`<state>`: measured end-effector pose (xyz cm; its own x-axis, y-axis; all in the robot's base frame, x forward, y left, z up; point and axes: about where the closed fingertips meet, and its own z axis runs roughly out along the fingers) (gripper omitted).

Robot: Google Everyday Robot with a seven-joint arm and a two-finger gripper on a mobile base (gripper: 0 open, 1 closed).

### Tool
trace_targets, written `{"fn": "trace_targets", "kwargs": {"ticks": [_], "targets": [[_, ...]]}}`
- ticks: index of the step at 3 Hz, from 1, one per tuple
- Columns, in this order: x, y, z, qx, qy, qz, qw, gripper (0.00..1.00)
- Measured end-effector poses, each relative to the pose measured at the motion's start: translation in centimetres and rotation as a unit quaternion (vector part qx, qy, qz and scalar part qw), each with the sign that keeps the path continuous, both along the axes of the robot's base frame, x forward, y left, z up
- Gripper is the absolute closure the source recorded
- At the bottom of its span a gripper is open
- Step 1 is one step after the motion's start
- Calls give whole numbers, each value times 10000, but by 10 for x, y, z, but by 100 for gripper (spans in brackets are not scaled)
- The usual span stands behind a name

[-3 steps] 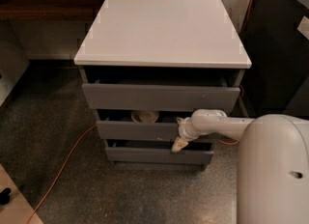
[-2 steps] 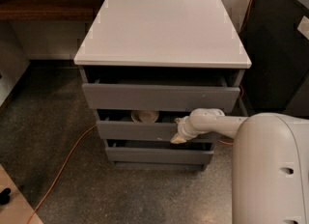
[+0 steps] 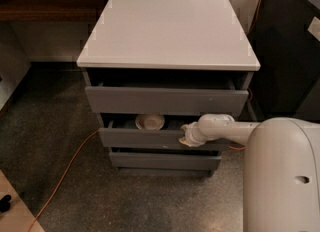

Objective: Pick apple from middle drawer and place on counter

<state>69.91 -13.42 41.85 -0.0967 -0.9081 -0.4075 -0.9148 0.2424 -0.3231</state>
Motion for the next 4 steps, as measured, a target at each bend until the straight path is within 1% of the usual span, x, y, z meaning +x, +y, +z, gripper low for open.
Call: {"fn": "trace_targets", "kwargs": {"ticks": [1, 2, 3, 4], "targets": [[0, 0, 5, 0, -1, -1, 10000, 100], [0, 0, 5, 1, 0, -1, 10000, 100], [-18, 0, 3, 107, 81, -27, 9999, 100], [-19, 1, 7, 121, 89, -26, 9999, 100]]}}
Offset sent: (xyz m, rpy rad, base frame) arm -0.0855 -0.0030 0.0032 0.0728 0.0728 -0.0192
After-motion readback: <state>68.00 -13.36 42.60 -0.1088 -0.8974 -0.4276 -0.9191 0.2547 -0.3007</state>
